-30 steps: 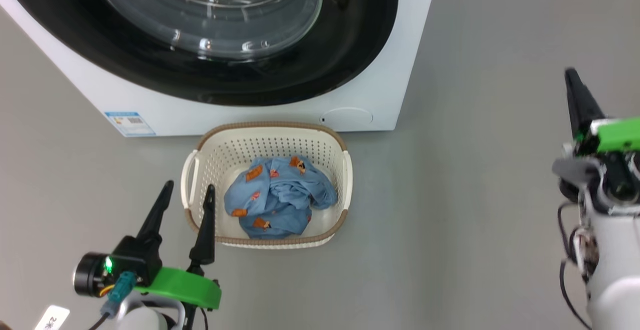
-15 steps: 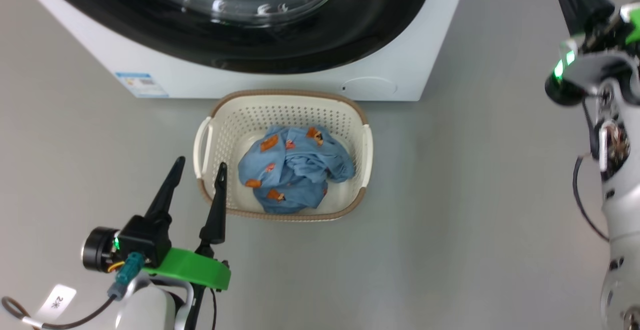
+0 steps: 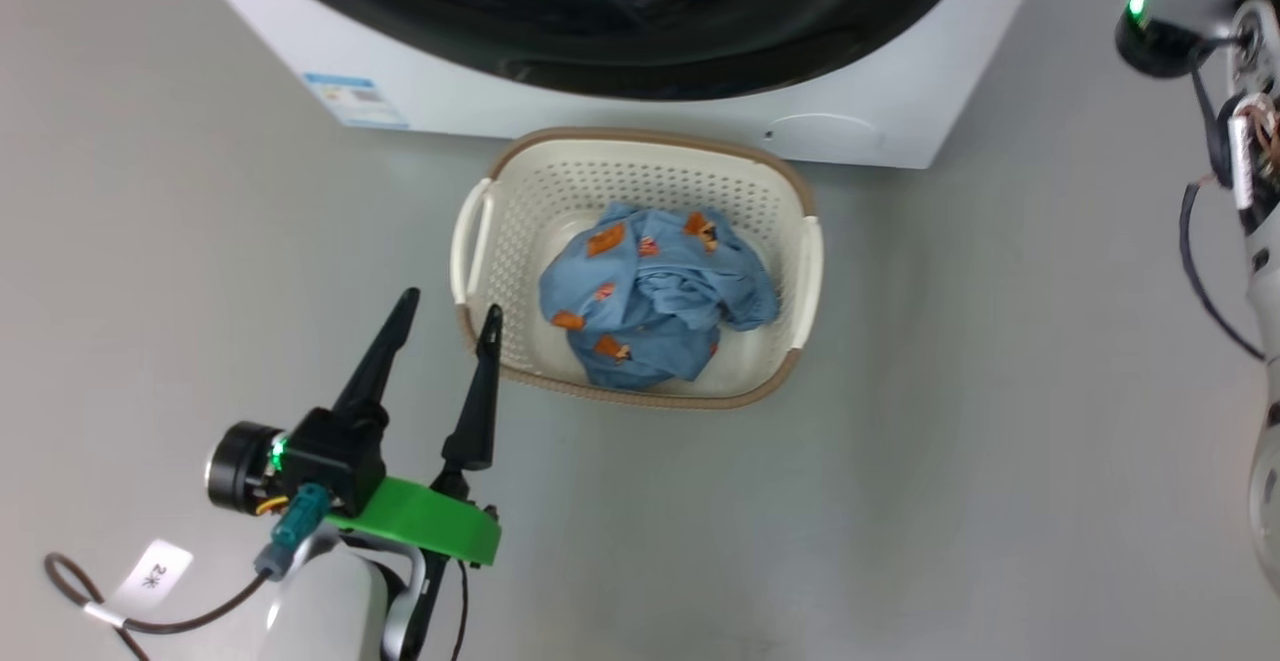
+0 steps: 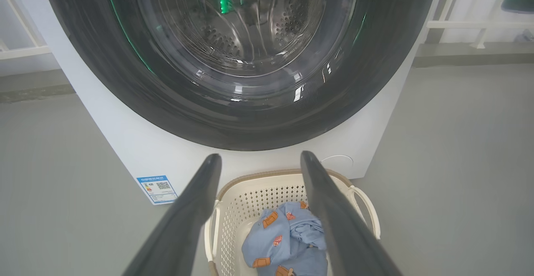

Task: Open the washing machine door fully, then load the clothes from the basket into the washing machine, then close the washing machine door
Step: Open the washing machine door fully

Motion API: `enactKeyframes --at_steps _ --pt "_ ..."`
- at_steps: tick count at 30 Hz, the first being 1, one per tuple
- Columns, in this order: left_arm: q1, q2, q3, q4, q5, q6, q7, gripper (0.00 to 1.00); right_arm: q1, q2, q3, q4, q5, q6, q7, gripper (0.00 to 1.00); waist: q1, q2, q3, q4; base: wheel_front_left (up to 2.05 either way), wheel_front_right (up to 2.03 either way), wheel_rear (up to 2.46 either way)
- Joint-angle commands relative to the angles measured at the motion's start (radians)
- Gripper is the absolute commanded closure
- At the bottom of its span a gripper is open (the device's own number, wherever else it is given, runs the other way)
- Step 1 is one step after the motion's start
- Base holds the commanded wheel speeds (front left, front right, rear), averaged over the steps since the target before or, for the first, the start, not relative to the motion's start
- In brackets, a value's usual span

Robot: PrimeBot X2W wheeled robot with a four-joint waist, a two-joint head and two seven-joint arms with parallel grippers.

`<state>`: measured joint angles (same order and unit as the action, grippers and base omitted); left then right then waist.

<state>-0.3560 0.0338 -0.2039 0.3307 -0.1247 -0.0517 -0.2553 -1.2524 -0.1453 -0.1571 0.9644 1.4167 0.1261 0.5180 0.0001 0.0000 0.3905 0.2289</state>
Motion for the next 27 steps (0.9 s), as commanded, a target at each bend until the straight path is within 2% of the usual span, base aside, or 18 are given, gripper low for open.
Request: enactKeyframes --at_steps 1,16,27 --pt "-0.023 0.017 0.024 -0.028 -0.007 0.008 -0.006 0.00 -0.037 0.010 0.015 -0.018 -0.011 0.005 0.003 1.00 -0.0001 0.0000 0.016 0.025 0.00 0.00 0.00" --pt "-0.043 0.016 -0.029 -0.037 -0.041 0.034 -0.006 0.00 -0.183 -0.008 0.092 0.128 -0.116 0.005 0.004 1.00 -0.0001 0.0000 0.050 0.087 0.00 0.00 0.00" --pt "-0.048 0.016 -0.036 -0.032 -0.062 0.050 -0.006 0.00 -0.175 -0.010 0.123 0.112 -0.125 0.005 0.076 1.00 -0.0001 0.0000 0.055 0.083 0.00 0.00 0.00"
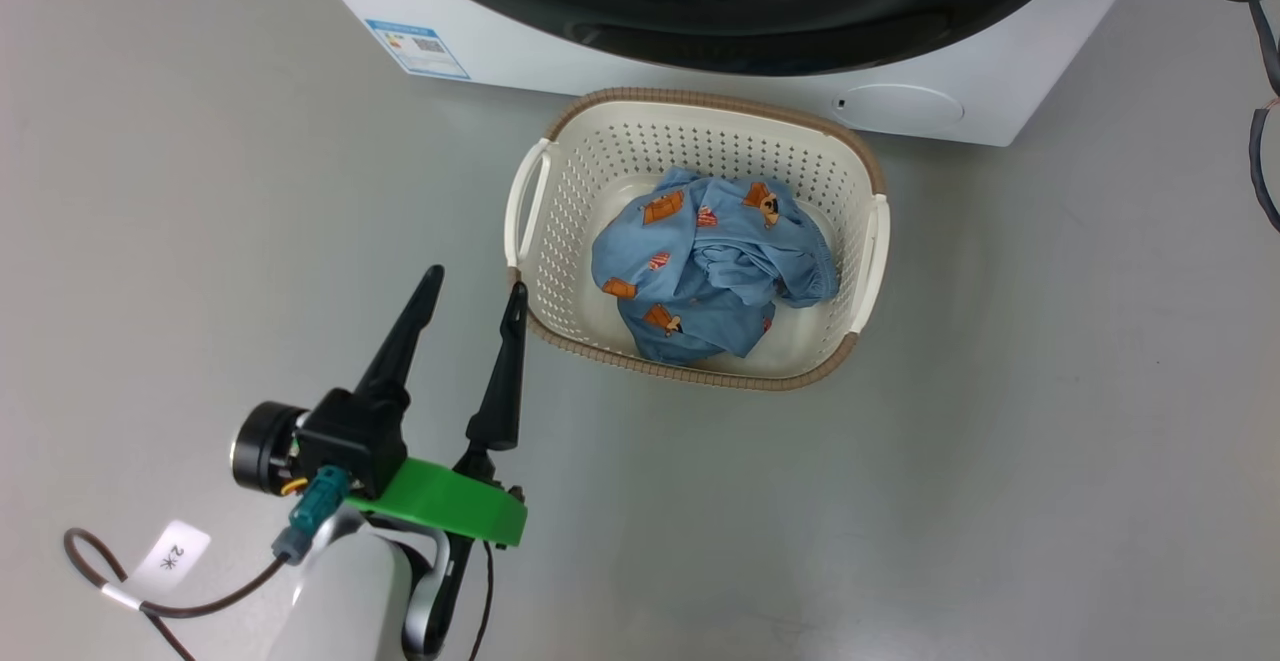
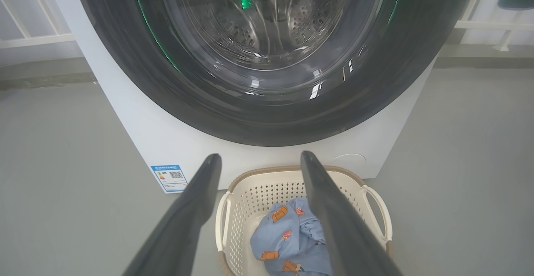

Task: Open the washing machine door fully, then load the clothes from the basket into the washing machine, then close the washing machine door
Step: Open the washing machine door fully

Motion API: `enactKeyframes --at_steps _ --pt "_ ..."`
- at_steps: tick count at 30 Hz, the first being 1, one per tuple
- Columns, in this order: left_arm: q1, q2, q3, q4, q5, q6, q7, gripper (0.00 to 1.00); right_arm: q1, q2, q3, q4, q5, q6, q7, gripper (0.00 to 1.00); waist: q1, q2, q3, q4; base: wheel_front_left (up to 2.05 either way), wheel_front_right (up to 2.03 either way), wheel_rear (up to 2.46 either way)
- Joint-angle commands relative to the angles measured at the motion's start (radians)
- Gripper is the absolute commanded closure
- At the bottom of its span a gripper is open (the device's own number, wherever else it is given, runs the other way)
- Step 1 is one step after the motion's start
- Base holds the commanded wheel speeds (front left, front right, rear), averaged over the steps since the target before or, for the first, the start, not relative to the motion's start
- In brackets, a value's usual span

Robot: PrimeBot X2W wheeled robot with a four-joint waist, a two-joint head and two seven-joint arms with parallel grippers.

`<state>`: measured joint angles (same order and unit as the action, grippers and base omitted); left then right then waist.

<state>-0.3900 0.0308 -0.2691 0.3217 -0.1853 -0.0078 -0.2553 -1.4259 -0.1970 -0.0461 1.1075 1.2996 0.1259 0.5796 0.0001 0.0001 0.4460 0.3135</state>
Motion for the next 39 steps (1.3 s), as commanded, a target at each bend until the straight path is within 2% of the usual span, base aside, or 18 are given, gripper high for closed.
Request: enactKeyframes --at_steps 1,11,23,39 --pt "-0.015 0.019 0.030 -0.023 -0.001 0.006 -0.006 0.00 0.003 0.041 0.013 -0.037 -0.005 0.005 0.022 1.00 -0.0001 -0.0001 0.000 -0.003 0.00 0.00 0.00" --pt "-0.012 0.019 0.034 -0.038 0.003 0.012 -0.006 0.00 0.058 0.026 0.032 -0.090 0.003 0.005 0.102 1.00 -0.0001 -0.0001 -0.009 -0.022 0.00 0.00 0.00" --pt "-0.001 0.019 0.042 -0.053 0.016 0.011 -0.006 0.00 0.186 0.041 0.023 -0.225 0.081 0.005 0.254 1.00 -0.0001 -0.0001 -0.022 -0.061 0.00 0.00 0.00" --pt "0.021 0.019 0.063 -0.029 0.033 0.001 -0.006 0.00 0.341 0.077 0.014 -0.372 0.150 0.005 0.394 1.00 -0.0001 -0.0001 -0.073 -0.087 0.00 0.00 0.00"
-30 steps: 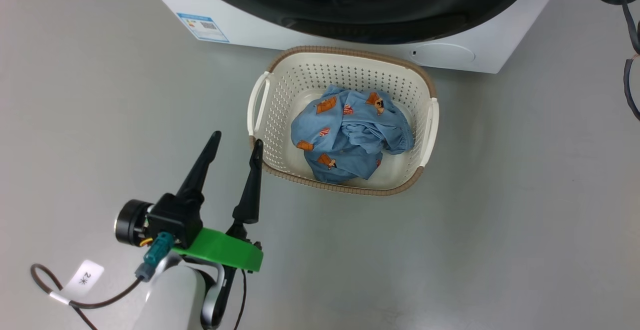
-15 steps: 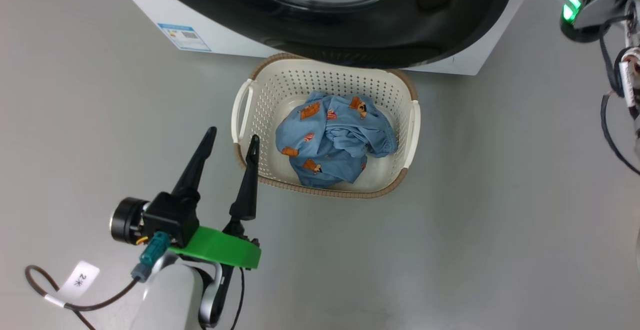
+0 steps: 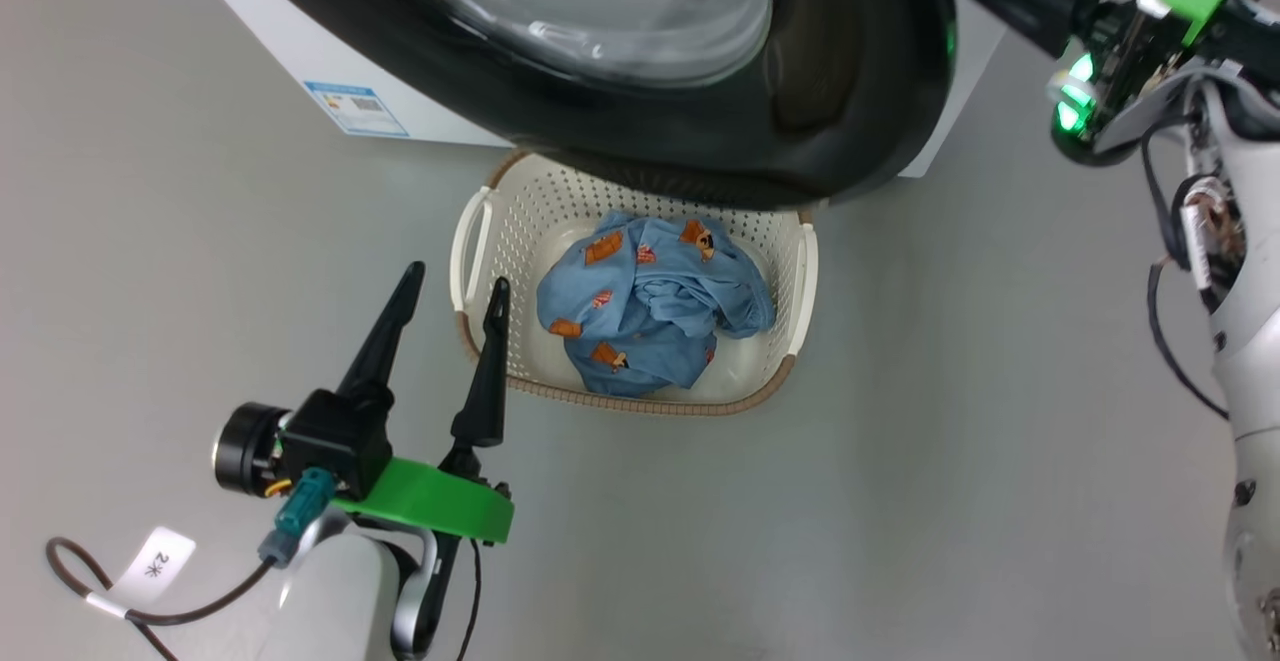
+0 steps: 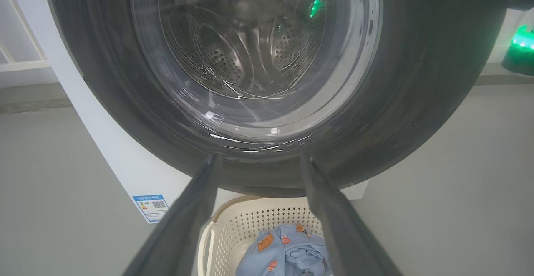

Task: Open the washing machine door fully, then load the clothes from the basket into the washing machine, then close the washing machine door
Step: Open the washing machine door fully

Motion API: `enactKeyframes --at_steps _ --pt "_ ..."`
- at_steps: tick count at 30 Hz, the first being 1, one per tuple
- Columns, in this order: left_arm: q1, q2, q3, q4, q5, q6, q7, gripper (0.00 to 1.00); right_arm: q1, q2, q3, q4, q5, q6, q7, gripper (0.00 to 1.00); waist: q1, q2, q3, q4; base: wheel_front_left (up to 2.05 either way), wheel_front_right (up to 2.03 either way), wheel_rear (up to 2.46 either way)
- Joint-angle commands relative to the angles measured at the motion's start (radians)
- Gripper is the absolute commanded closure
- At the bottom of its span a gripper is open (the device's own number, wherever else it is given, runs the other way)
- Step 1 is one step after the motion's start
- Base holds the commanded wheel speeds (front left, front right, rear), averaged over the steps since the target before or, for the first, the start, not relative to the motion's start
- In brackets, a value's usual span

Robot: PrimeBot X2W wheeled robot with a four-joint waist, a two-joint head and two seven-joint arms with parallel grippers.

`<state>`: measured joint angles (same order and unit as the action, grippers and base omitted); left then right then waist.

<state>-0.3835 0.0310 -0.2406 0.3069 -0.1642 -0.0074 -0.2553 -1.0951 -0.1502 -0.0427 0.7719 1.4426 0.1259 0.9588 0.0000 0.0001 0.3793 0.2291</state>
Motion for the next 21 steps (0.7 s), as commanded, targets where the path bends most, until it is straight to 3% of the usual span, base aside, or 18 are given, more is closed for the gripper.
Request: enactKeyframes --at_steps 1,21 --pt "0.018 0.019 0.035 -0.013 0.013 -0.001 -0.006 0.00 0.021 0.034 0.014 -0.043 0.008 0.005 0.024 1.00 0.0000 -0.0001 -0.011 -0.003 0.00 0.00 0.00" --pt "0.050 0.019 0.028 0.022 -0.005 0.002 -0.006 0.00 0.205 0.096 0.085 -0.144 0.080 0.005 0.113 1.00 0.0000 -0.0001 -0.089 0.001 0.00 0.00 0.00"
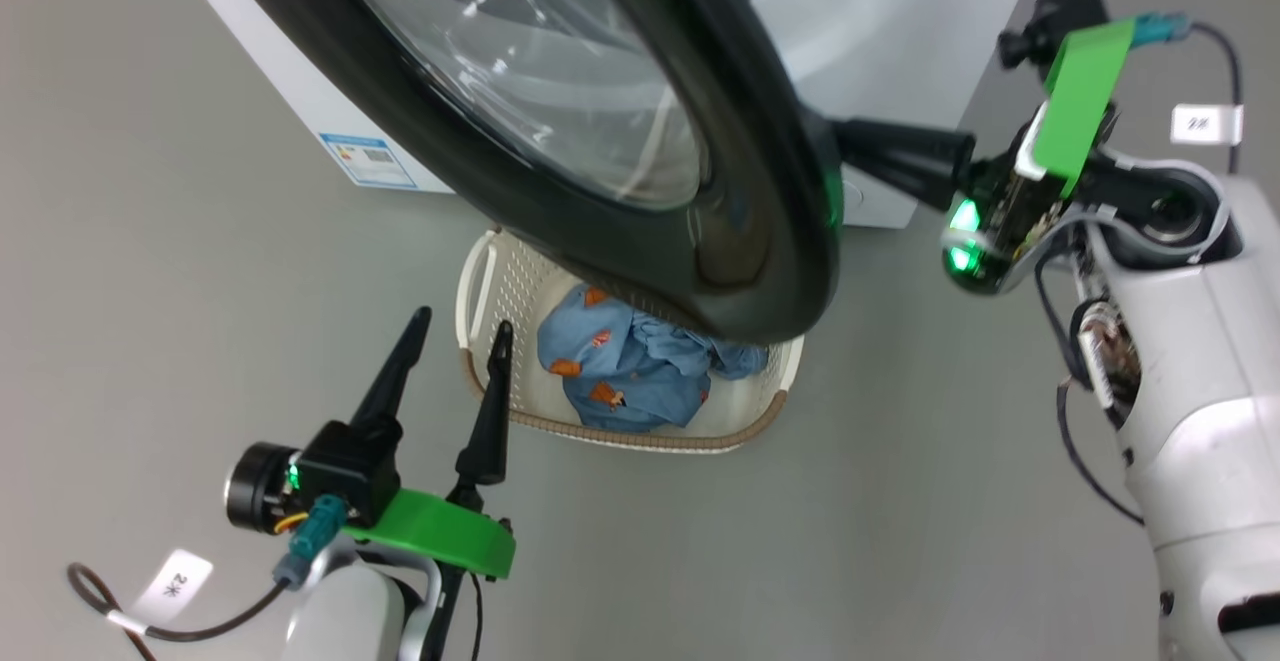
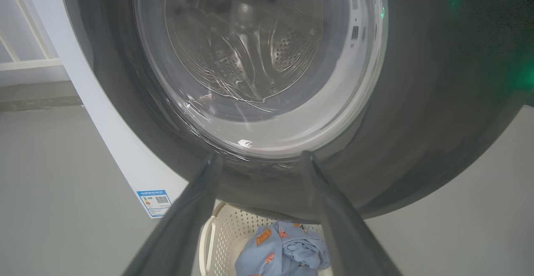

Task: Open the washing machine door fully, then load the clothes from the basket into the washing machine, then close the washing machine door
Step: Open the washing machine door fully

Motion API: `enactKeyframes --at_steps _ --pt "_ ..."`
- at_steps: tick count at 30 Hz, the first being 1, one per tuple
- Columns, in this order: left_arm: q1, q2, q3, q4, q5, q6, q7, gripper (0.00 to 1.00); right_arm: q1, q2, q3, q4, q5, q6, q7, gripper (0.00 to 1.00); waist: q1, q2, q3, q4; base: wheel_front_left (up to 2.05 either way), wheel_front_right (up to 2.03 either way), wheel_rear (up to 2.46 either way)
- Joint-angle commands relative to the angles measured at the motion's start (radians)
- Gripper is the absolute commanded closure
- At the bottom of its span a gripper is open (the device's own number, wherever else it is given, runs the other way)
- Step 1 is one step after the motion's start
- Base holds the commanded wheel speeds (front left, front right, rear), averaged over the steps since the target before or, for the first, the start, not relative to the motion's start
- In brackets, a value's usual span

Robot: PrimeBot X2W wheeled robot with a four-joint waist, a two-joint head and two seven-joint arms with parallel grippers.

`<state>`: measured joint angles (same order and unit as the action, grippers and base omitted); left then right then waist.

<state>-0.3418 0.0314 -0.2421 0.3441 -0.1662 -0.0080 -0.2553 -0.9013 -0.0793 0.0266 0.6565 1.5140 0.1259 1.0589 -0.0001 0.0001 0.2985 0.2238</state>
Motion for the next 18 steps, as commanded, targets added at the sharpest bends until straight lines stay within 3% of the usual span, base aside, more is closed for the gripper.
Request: enactKeyframes --at_steps 1,18 --pt "0.011 0.019 0.026 -0.012 -0.005 0.004 -0.006 0.00 0.020 0.026 0.020 -0.029 0.016 0.005 0.014 1.00 0.0001 -0.0001 -0.016 0.009 0.00 0.00 0.00" --pt "0.058 0.019 0.012 0.019 0.001 0.003 -0.006 0.00 0.134 0.029 0.216 -0.065 0.180 0.005 -0.045 1.00 0.0001 -0.0001 -0.098 0.042 0.00 0.00 0.00"
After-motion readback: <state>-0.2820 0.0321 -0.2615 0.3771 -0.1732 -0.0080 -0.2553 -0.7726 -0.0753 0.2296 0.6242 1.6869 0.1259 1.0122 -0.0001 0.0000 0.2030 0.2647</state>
